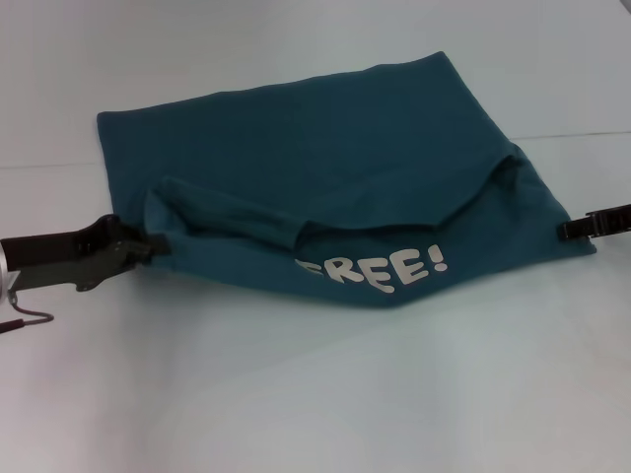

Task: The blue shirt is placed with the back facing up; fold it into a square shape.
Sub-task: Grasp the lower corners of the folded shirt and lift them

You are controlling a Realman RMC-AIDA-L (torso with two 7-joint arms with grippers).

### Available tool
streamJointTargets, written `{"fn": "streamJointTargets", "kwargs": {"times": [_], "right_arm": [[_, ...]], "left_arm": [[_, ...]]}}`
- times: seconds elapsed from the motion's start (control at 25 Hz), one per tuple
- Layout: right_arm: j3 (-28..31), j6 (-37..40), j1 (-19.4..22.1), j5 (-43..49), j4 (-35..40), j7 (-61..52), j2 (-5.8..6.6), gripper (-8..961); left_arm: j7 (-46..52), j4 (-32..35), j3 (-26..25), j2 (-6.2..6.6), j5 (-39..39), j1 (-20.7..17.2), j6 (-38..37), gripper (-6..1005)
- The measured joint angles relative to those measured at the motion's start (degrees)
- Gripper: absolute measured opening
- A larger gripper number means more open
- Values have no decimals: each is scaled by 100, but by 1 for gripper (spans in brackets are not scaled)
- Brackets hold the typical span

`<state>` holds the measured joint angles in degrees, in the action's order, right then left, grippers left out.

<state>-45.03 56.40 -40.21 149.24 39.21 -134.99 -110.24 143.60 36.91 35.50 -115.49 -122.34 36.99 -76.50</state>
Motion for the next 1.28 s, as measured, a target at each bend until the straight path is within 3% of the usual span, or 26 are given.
{"fn": "streamJointTargets", "kwargs": {"times": [0.48,0.92,1.12,1.28], "right_arm": [[-3,-385,-179,398,-331,-24,-119,654],[-10,-487,-288,483,-515,-31,-148,496],[37,-341,-290,472,-481,-36,-131,261],[96,-186,-266,464,-405,-39,-108,167]], "left_arm": [[-16,0,0,-9,54,11,-11,38],[-3,7,0,-17,54,25,-57,38],[-1,6,0,-23,53,6,-57,38],[3,11,16,-26,51,1,-62,37]]}}
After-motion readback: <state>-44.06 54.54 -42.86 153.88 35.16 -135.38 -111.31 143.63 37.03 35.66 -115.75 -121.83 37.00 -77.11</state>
